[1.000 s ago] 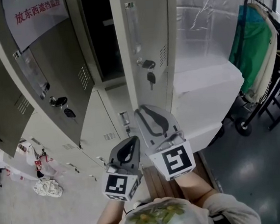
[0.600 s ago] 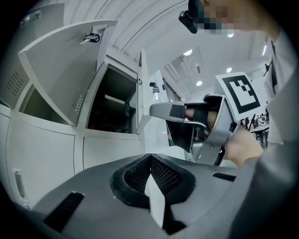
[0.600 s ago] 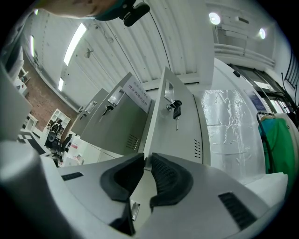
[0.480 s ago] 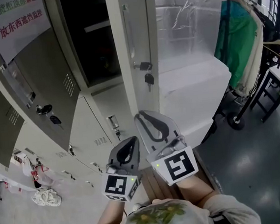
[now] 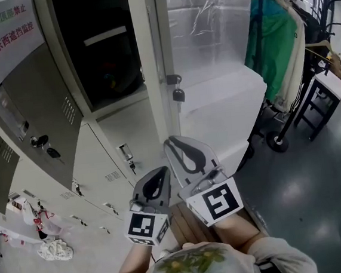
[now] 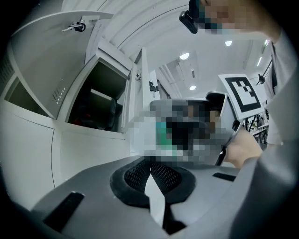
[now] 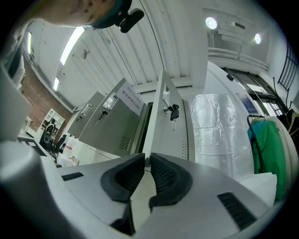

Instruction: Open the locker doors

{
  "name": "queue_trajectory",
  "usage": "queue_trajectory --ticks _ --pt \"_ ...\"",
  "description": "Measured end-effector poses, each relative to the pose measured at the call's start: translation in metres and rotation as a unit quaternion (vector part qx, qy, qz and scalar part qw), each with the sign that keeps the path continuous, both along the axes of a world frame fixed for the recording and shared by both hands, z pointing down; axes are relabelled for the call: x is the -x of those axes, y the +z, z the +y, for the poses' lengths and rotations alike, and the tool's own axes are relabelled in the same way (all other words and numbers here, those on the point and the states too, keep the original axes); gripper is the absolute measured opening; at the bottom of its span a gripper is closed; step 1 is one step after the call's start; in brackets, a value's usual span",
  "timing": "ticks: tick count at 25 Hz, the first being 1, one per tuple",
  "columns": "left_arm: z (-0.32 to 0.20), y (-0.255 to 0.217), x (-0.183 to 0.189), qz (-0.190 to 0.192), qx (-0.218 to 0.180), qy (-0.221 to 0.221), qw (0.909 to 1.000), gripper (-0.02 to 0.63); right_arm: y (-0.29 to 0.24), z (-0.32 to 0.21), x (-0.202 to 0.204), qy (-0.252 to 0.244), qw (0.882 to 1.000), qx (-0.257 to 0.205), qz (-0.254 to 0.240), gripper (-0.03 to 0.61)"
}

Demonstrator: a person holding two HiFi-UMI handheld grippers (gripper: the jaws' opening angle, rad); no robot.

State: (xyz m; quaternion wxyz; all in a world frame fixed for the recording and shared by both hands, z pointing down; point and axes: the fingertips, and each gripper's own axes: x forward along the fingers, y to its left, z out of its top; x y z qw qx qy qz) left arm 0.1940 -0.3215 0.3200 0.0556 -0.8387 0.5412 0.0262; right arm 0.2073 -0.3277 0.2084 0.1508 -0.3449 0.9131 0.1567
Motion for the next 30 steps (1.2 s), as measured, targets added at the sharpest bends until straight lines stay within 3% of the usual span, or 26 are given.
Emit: queue_trajectory --ticks 7,12,18,30 --pt "-0.001 0.0 -0.015 0.001 -0.002 0.021 0.9998 0.028 0.0 -0.003 -0.022 0.036 0.999 0.002 -0.011 0.058" --pt "-0.001 -0.002 -0.023 0.0 -0.001 0.029 0.9996 0.028 0.008 -0.008 -0.039 0.065 0.998 -0.002 0.008 0.057" --pt "-0.004 0.0 -0.035 -0.002 -0.003 0.044 0.999 0.028 0.0 -0.01 -0.052 0.082 0.996 0.0 -0.015 0.057" --pt "-0.011 -0.002 -0.058 -0.003 -0.001 0.069 0.9976 0.028 0.0 -0.02 -0.079 0.119 0.993 -0.002 -0.01 0.055"
